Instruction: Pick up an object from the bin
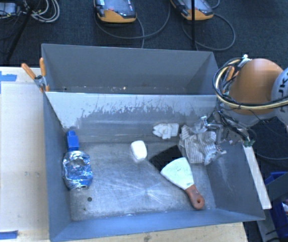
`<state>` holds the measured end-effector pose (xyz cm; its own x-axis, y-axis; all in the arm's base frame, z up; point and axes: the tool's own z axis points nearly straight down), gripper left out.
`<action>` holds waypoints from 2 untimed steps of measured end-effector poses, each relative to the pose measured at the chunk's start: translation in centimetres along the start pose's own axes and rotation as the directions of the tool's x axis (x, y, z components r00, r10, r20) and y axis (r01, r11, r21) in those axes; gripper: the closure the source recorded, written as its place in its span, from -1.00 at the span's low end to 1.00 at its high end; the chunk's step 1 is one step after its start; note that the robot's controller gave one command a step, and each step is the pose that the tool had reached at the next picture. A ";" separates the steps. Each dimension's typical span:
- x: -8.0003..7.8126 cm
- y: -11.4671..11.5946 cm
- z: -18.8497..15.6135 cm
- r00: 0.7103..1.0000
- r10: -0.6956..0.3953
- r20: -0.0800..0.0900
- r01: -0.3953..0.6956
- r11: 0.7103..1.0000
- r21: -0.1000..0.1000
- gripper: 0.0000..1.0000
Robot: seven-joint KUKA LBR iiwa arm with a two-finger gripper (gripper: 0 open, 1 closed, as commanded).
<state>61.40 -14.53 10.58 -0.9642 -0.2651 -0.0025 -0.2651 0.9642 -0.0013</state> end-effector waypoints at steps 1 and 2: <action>1.0 -0.6 3.1 0.997 -0.080 0.003 0.080 0.997 -0.006 -1.00; 0.9 -0.6 2.5 0.997 -0.082 0.002 0.082 0.997 -0.001 1.00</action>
Offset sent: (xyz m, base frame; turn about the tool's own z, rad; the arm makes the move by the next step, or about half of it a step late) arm 0.0064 -0.0115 -0.0358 -0.4186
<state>60.71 -15.38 8.12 -0.9393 -0.3432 -0.0045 -0.3432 0.9393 -0.0005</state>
